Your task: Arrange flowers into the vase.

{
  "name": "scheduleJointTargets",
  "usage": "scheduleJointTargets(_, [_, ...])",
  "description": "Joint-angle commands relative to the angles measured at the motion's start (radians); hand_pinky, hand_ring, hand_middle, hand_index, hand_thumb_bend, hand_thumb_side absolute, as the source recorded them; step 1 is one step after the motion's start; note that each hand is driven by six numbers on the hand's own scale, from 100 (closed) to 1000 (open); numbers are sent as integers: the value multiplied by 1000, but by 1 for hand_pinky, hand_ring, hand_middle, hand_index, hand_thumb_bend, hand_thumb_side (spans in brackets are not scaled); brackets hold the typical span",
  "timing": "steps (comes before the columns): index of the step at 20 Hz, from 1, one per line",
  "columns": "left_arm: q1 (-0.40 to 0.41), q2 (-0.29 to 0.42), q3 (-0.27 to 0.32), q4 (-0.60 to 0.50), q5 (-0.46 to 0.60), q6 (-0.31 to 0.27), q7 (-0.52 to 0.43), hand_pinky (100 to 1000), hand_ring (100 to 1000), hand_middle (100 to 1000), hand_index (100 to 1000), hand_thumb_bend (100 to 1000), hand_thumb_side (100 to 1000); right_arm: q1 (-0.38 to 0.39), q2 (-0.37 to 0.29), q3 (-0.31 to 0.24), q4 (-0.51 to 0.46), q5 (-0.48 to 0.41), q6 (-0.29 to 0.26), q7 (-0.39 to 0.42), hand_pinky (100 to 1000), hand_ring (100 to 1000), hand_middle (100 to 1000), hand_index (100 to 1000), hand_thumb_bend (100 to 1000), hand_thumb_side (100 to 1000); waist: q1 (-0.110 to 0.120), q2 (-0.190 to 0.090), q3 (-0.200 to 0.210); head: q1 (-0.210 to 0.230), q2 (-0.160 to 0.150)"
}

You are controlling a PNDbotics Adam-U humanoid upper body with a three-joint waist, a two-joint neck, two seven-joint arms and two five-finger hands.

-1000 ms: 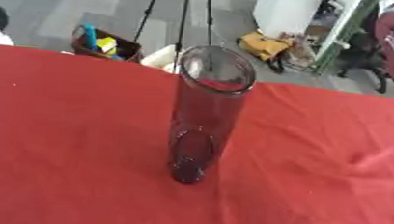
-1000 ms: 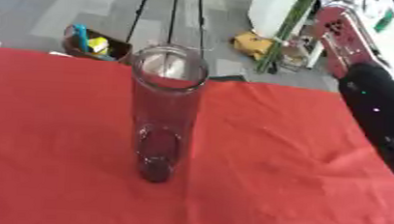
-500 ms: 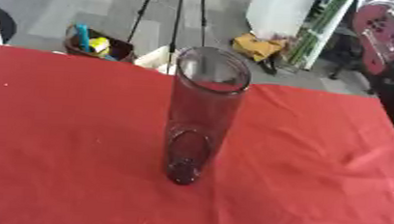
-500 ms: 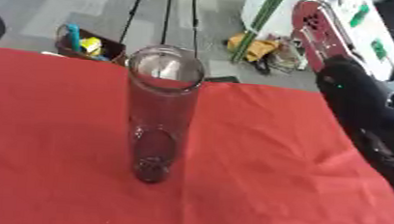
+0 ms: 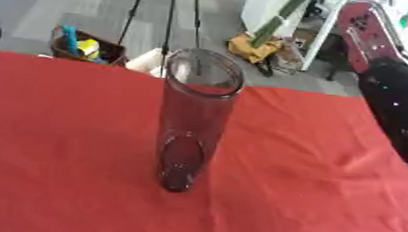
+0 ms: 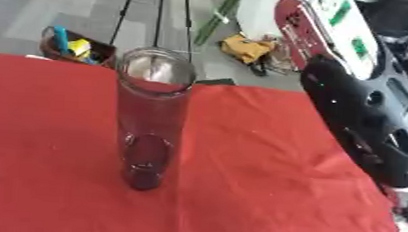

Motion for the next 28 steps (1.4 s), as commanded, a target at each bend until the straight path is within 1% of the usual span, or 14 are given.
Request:
scheduleJointTargets(1, [-11,8,-12,-18,8,0,-7,566,688,705,761,100,702,-22,-15,-2,-19,42,9,0,100,100,100,100,100,754,2,-27,2,-7,-10])
scheduleJointTargets(4, [-10,6,-13,-18,10,2,-11,566,688,705,761,100,705,-26,-5,6,-36,77,25,3,100,100,100,100,100,753,0,-28,4,-8,-8])
scheduleJointTargets(7, [-12,6,-13,-18,12,4,-12,565,689,705,761,100,707,14,-16,-3,-73,109,28,18,100,100,100,100,100,754,-4,-27,4,-10,-12])
scheduleJointTargets(10, [-13,4,-13,-18,13,5,-14,564,689,706,761,100,708,47,-24,-10,-80,151,18,53,100,100,100,100,100,754,-7,-27,8,-10,-14])
scheduleJointTargets(12, [-15,4,-14,-18,15,6,-15,562,689,706,761,100,708,58,-26,-10,-81,172,27,75,100,100,100,100,100,756,-8,-28,9,-9,-15])
scheduleJointTargets(14, [-15,2,-15,-18,18,7,-16,560,690,706,761,100,709,51,-19,-7,-81,188,64,102,100,100,100,100,100,758,-7,-30,11,-8,-18])
scheduleJointTargets(16, [-13,0,-17,-18,20,9,-20,558,690,706,760,100,710,35,-7,-5,-81,207,116,126,100,100,100,100,100,759,-6,-32,12,-10,-23])
scheduleJointTargets(18, [-12,-1,-17,-18,21,10,-22,557,690,706,761,100,710,17,5,-5,-81,232,166,142,100,100,100,100,100,760,-5,-34,12,-11,-27])
scheduleJointTargets(20, [-11,-2,-17,-18,23,11,-22,555,690,706,760,100,711,4,17,-2,-81,263,203,154,100,100,100,100,100,763,-4,-35,12,-15,-26])
scheduleJointTargets(25, [-9,-2,-18,-18,25,12,-24,553,691,707,760,100,711,-13,37,12,-81,315,259,180,100,100,100,100,100,767,-5,-37,10,-24,-18])
scheduleJointTargets(28, [-9,-2,-18,-18,26,13,-26,553,691,707,760,100,711,-18,44,14,-81,324,285,187,100,104,100,100,100,769,-7,-39,11,-28,-12])
